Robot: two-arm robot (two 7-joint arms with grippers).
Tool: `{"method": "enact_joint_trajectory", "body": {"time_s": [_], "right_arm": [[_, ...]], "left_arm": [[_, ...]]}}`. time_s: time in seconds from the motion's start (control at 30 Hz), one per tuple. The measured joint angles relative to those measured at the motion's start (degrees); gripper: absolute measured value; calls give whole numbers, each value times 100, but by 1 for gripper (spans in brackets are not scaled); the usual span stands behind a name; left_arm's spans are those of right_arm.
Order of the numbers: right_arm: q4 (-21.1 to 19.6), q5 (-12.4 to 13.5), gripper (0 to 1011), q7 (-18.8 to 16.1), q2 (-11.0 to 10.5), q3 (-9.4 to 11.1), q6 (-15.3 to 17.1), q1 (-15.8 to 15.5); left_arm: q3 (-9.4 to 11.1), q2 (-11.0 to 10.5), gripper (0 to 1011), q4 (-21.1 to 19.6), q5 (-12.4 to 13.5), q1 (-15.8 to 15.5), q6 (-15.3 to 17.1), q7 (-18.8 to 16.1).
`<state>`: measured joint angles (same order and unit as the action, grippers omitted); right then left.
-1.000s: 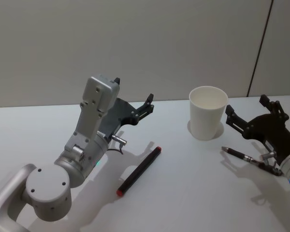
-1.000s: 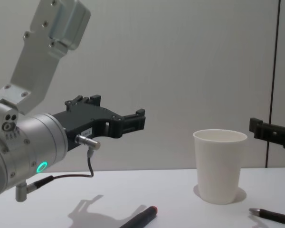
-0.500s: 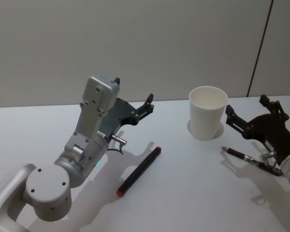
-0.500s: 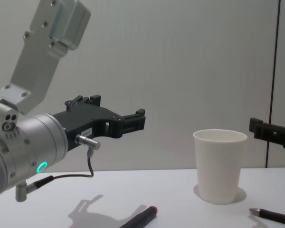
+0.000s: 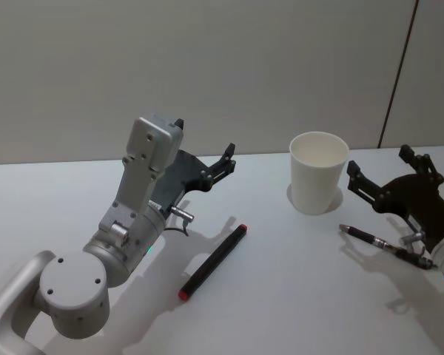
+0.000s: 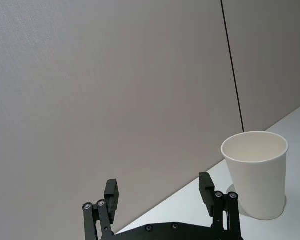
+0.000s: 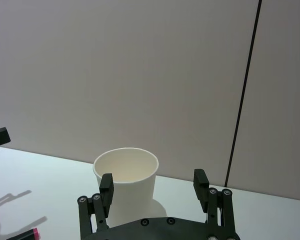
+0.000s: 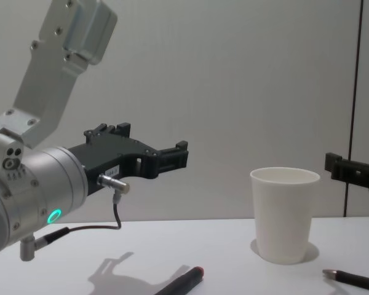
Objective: Place the pen into the pen holder.
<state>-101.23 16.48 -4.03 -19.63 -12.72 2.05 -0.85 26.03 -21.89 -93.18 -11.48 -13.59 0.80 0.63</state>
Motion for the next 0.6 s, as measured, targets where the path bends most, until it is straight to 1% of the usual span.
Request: {"method": "enact_joint_trajectory", "body": {"time_s": [0.23, 0.6], "right_arm": [[-33, 56, 1001, -38, -124, 97, 42, -47], [-132, 174, 1001, -34, -366, 268, 192, -249]], "left_arm": [[0, 0, 1001, 0, 0, 0, 0, 0], [0, 0, 1001, 0, 0, 0, 0, 0]]}}
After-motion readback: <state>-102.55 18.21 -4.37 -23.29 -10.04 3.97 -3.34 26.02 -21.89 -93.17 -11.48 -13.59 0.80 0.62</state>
